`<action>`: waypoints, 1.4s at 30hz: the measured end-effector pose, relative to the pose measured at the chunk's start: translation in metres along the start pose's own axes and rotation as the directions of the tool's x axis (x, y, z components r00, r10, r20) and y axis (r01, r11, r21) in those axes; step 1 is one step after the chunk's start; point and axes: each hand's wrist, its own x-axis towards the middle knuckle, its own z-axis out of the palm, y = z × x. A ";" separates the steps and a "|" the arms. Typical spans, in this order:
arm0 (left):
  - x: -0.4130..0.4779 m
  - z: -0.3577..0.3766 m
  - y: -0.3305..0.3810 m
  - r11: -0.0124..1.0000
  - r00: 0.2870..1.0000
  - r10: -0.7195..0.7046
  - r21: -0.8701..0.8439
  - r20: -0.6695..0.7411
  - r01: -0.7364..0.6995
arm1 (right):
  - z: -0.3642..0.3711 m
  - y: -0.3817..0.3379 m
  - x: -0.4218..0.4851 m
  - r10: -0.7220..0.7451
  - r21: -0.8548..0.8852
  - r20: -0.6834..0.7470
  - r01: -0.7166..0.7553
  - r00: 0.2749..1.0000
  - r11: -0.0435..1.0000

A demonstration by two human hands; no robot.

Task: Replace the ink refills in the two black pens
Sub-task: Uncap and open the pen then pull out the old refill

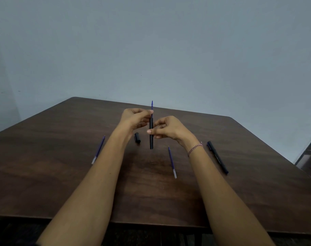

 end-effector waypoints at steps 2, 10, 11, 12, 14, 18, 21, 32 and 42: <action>0.000 -0.001 0.000 1.000 1.000 0.008 -0.002 -0.007 -0.008 | 0.000 0.000 0.000 0.012 -0.003 0.022 -0.012 1.000 1.000; 0.000 -0.002 0.000 0.999 1.000 0.013 -0.039 -0.011 -0.013 | 0.000 0.000 -0.001 0.027 0.006 0.092 -0.027 0.995 1.000; 0.001 -0.003 0.000 0.999 1.000 0.008 -0.051 -0.013 -0.009 | 0.000 0.000 -0.001 0.027 0.011 0.100 -0.029 0.995 1.000; 0.000 -0.003 0.001 0.998 1.000 0.003 -0.070 -0.015 -0.004 | 0.000 0.001 -0.001 0.029 0.016 0.107 -0.031 0.994 0.999; 0.000 -0.003 0.001 0.993 1.000 -0.005 -0.115 -0.021 0.002 | 0.000 0.001 -0.001 0.040 0.020 0.129 -0.043 0.991 0.999; 0.000 -0.005 0.002 0.986 0.999 -0.006 -0.166 -0.049 -0.002 | 0.001 0.000 -0.001 0.060 0.009 0.174 -0.062 0.983 0.998; 0.000 -0.006 0.002 0.982 0.998 -0.009 -0.188 -0.062 -0.003 | 0.002 0.002 -0.001 0.065 0.011 0.195 -0.069 0.979 0.998; 0.003 -0.010 0.001 0.965 0.984 -0.012 -0.259 -0.176 -0.035 | 0.002 0.002 -0.002 0.100 -0.020 0.265 -0.098 0.959 0.995; 0.002 -0.019 0.005 0.947 0.951 -0.037 -0.316 -0.307 -0.065 | 0.001 0.000 -0.004 0.133 -0.060 0.304 -0.121 0.943 0.991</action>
